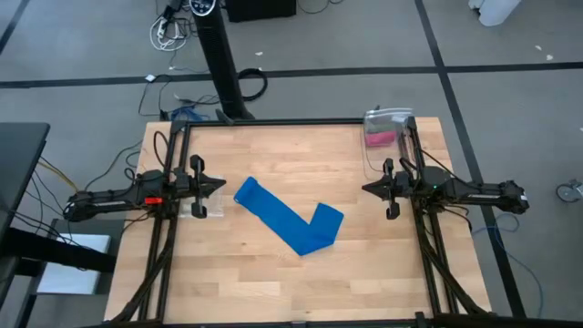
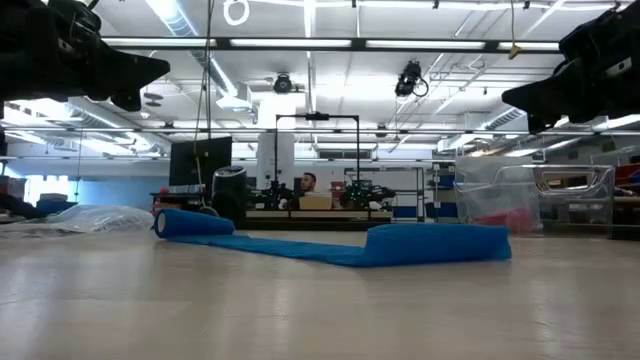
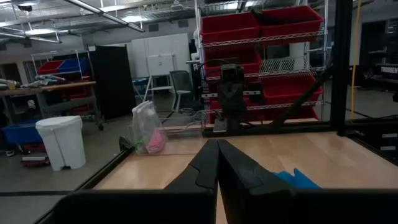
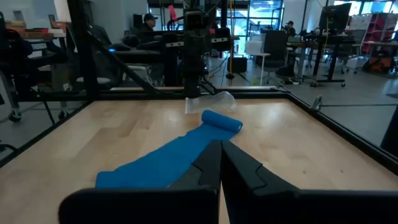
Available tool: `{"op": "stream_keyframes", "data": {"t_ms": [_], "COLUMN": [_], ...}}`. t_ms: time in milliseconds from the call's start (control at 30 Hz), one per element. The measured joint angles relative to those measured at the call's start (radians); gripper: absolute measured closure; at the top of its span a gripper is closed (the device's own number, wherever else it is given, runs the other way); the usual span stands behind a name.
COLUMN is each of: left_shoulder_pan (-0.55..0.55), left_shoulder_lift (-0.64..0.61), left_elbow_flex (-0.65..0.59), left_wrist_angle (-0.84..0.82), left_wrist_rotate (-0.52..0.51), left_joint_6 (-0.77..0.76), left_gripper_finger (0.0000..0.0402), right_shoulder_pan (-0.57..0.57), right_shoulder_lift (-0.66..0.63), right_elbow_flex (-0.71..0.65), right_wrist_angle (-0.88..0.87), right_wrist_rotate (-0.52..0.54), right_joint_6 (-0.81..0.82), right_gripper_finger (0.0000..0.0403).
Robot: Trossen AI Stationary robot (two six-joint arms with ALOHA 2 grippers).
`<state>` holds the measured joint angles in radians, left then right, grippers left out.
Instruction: Roll bandage
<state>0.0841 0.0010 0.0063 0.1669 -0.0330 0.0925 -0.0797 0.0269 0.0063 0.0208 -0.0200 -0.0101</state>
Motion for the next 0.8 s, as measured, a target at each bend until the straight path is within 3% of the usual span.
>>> {"op": "stream_keyframes", "data": {"t_ms": [800], "left_shoulder_pan": [0.0], "left_shoulder_lift": [0.0], "left_elbow_flex": [0.0], "left_wrist_angle": [0.005], "left_wrist_rotate": [0.0], "left_joint_6": [0.084], "left_gripper_finger": [0.0387], "right_shoulder_pan": [0.0], "right_shoulder_lift": [0.0], "right_elbow_flex": [0.0], "right_wrist_angle": [0.0], "right_wrist_rotate": [0.0], "right_joint_6": [0.0], "right_gripper_finger": [0.0396]}}
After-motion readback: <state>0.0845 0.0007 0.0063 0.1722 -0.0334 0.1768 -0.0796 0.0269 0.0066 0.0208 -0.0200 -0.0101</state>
